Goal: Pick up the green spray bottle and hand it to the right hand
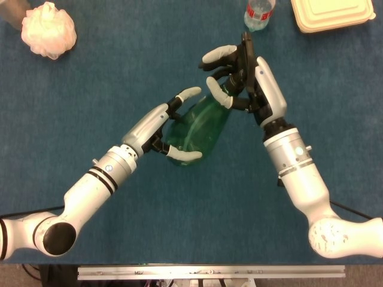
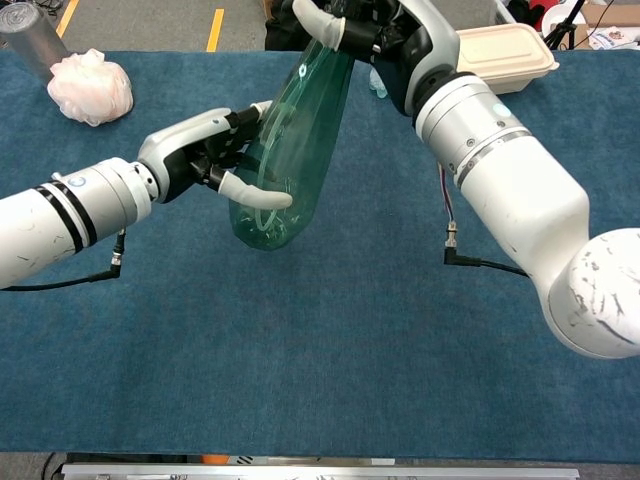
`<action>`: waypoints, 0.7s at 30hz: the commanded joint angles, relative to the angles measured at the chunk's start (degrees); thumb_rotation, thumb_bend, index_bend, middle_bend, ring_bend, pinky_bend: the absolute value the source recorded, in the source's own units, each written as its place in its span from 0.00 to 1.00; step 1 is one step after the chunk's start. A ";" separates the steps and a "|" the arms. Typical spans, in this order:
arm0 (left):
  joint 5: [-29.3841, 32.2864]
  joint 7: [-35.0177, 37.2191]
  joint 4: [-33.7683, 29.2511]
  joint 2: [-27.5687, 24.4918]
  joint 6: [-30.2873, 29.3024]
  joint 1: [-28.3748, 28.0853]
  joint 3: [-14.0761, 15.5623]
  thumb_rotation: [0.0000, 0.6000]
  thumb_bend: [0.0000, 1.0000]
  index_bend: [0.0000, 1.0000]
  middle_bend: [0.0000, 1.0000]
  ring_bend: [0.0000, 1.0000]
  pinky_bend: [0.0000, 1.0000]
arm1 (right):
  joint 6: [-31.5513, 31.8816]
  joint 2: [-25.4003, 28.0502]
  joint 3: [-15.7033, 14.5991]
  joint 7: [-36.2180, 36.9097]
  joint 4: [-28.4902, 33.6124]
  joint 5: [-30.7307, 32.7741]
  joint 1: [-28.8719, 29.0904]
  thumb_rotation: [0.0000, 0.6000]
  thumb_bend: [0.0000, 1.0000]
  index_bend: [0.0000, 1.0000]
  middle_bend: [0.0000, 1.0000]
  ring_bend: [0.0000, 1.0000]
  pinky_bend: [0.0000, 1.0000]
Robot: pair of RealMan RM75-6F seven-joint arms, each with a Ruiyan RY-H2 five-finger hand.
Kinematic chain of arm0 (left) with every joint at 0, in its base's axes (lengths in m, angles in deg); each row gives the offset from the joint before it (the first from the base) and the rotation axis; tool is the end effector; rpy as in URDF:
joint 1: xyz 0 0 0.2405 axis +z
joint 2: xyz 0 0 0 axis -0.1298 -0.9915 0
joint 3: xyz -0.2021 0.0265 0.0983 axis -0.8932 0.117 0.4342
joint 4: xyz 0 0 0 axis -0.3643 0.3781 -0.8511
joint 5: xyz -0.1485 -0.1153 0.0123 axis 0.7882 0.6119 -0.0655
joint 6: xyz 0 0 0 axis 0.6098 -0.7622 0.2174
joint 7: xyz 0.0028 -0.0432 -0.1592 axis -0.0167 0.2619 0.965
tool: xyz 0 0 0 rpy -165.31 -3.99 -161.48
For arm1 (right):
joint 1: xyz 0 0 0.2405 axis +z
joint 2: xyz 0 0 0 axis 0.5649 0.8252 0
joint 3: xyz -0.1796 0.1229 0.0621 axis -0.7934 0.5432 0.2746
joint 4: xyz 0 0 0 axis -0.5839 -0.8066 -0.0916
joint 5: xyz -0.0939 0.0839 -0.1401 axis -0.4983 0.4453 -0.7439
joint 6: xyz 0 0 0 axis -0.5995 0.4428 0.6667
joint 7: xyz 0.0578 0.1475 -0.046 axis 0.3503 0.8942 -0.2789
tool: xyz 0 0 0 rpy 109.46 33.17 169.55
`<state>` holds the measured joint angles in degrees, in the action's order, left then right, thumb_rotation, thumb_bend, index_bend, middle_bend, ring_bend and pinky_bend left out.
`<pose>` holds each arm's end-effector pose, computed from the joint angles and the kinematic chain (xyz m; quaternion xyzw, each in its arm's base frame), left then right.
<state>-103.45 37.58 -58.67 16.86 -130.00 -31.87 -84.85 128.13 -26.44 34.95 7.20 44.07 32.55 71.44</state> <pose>-0.0743 0.2808 -0.0034 -0.5436 -0.7076 -0.4342 0.1236 -0.0076 -0.3056 0.0204 0.3142 -0.7158 0.6197 0.0702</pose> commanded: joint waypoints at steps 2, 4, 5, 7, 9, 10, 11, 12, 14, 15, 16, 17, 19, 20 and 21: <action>0.29 0.19 0.13 -0.27 0.19 -0.08 -0.14 1.00 0.17 0.00 0.00 0.00 0.28 | -0.18 0.47 0.46 0.30 0.21 0.46 -0.08 1.00 0.66 0.57 0.46 0.38 0.43; 0.33 0.15 0.17 -0.43 0.35 -0.15 -0.11 0.98 0.17 0.00 0.00 0.00 0.27 | -0.29 0.78 0.57 0.33 0.40 0.49 -0.09 1.00 0.66 0.57 0.46 0.39 0.43; 0.33 0.14 0.14 -0.53 0.47 -0.20 -0.08 0.96 0.17 0.00 0.00 0.00 0.26 | -0.31 0.90 0.59 0.34 0.52 0.50 -0.10 1.00 0.66 0.57 0.46 0.39 0.43; 0.40 0.07 0.02 -0.77 0.89 -0.36 0.02 0.90 0.15 0.00 0.00 0.00 0.24 | -0.34 1.16 0.60 0.40 0.77 0.45 -0.16 1.00 0.66 0.57 0.46 0.39 0.44; 0.38 0.29 -0.12 -1.01 1.32 -0.47 0.00 0.77 0.12 0.00 0.00 0.00 0.18 | -0.38 1.35 0.52 0.42 0.90 0.49 -0.20 1.00 0.66 0.57 0.47 0.40 0.44; 0.23 0.44 -0.18 -1.13 1.61 -0.51 0.03 0.73 0.12 0.00 0.00 0.00 0.17 | -0.39 1.43 0.48 0.44 0.92 0.53 -0.23 1.00 0.66 0.57 0.47 0.40 0.44; 0.06 0.62 -0.19 -1.23 1.82 -0.54 0.02 0.65 0.10 0.00 0.00 0.00 0.15 | -0.40 1.48 0.43 0.45 0.92 0.55 -0.24 1.00 0.66 0.57 0.47 0.40 0.44; -0.14 0.87 -0.20 -1.32 2.07 -0.57 -0.01 0.60 0.09 0.00 0.00 0.00 0.13 | -0.40 1.52 0.40 0.49 0.93 0.58 -0.27 1.00 0.66 0.57 0.47 0.40 0.44; -0.74 1.21 0.03 -1.36 2.32 -0.60 -0.03 0.57 0.07 0.00 0.00 0.00 0.09 | -0.48 1.70 0.37 0.62 0.96 0.63 -0.32 1.00 0.66 0.57 0.47 0.40 0.44; -1.12 1.36 0.09 -1.33 2.35 -0.56 0.01 0.56 0.06 0.00 0.00 0.00 0.06 | -0.49 1.82 0.36 0.65 0.99 0.63 -0.36 1.00 0.66 0.58 0.47 0.41 0.44; -1.54 1.67 0.24 -1.25 2.22 -0.44 -0.02 0.55 0.05 0.00 0.00 0.00 0.05 | -0.55 1.96 0.33 0.70 1.05 0.66 -0.40 1.00 0.66 0.58 0.47 0.41 0.44; -1.76 1.82 0.41 -1.23 2.25 -0.45 -0.05 0.55 0.05 0.00 0.00 0.00 0.04 | -0.64 2.11 0.30 0.69 1.09 0.69 -0.42 1.00 0.66 0.58 0.47 0.41 0.44; -2.17 2.13 0.77 -1.20 2.23 -0.42 -0.11 0.55 0.05 0.00 0.00 0.00 0.04 | -0.94 2.54 0.23 0.61 1.26 0.90 -0.45 1.00 0.66 0.58 0.47 0.41 0.44; -2.26 2.19 0.91 -1.22 2.26 -0.44 -0.09 0.55 0.05 0.00 0.00 0.00 0.04 | -1.11 2.81 0.16 0.46 1.31 1.00 -0.44 1.00 0.66 0.58 0.47 0.41 0.45; -2.40 2.23 1.02 -1.29 2.36 -0.45 0.00 0.55 0.05 0.00 0.00 0.00 0.04 | -1.23 3.15 0.02 0.18 1.31 0.97 -0.46 1.00 0.66 0.58 0.47 0.41 0.45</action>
<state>-105.80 39.78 -57.69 15.60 -127.68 -32.32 -84.88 127.03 -23.49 35.08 7.56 45.34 33.48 71.00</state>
